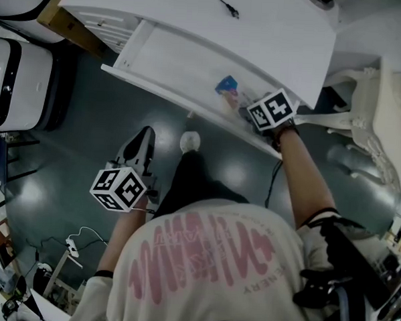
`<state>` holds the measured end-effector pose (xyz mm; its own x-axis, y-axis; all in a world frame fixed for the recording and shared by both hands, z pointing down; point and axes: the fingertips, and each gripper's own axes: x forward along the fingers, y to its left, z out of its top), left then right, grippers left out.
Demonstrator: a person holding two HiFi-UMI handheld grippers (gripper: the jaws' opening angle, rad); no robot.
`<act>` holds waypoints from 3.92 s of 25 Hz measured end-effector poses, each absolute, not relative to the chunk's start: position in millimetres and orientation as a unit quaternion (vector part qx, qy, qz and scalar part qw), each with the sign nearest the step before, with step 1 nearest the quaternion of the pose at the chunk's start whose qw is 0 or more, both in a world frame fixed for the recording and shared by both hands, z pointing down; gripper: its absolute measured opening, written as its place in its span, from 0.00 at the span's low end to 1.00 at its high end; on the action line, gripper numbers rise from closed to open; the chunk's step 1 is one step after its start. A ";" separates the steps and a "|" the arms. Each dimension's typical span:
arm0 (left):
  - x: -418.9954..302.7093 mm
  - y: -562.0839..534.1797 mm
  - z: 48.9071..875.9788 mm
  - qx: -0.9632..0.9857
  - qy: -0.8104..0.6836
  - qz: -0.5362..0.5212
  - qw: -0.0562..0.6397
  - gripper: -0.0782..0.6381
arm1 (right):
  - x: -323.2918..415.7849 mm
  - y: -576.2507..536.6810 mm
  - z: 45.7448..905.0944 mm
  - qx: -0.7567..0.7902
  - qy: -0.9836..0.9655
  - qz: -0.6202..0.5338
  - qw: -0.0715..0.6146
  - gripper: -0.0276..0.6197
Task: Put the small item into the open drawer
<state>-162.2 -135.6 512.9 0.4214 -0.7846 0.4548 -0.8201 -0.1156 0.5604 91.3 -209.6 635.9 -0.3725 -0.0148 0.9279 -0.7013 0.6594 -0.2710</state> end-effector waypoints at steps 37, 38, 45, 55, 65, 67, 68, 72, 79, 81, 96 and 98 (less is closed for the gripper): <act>-164.4 -129.1 512.7 0.740 -0.546 0.025 0.393 0.15 | 111.3 -218.1 654.0 0.273 -0.738 0.304 0.537 0.46; -164.2 -128.7 512.9 0.739 -0.546 0.025 0.393 0.15 | 112.1 -217.1 655.3 0.271 -0.736 0.300 0.543 0.46; -166.3 -128.6 513.4 0.737 -0.549 0.023 0.393 0.15 | 114.9 -218.5 655.6 0.276 -0.735 0.313 0.535 0.46; -170.1 -126.7 513.3 0.732 -0.555 0.021 0.394 0.15 | 114.0 -223.8 656.6 0.275 -0.733 0.311 0.538 0.46; -176.3 -124.2 514.8 0.726 -0.559 0.017 0.400 0.15 | 111.6 -232.4 655.6 0.280 -0.729 0.315 0.539 0.47; -178.5 -124.6 515.1 0.724 -0.561 0.015 0.402 0.15 | 111.6 -233.2 655.4 0.282 -0.727 0.317 0.539 0.47; -178.9 -125.0 514.8 0.723 -0.561 0.015 0.403 0.15 | 111.7 -233.0 655.4 0.282 -0.726 0.319 0.540 0.47; -180.3 -129.6 511.8 0.723 -0.560 0.013 0.403 0.15 | 110.9 -231.1 656.1 0.279 -0.723 0.324 0.543 0.47; -190.8 -146.2 508.8 0.727 -0.556 0.015 0.403 0.15 | 102.7 -233.2 657.6 0.280 -0.718 0.328 0.546 0.47; -192.7 -152.9 507.0 0.729 -0.554 0.015 0.402 0.15 | 100.0 -234.6 657.6 0.280 -0.717 0.334 0.544 0.47; -199.7 -230.7 467.9 0.771 -0.519 0.011 0.370 0.15 | 95.9 -237.6 649.4 0.311 -0.693 0.371 0.533 0.47; -194.7 -235.8 460.7 0.778 -0.511 0.010 0.366 0.15 | 96.7 -235.9 641.6 0.317 -0.694 0.369 0.531 0.47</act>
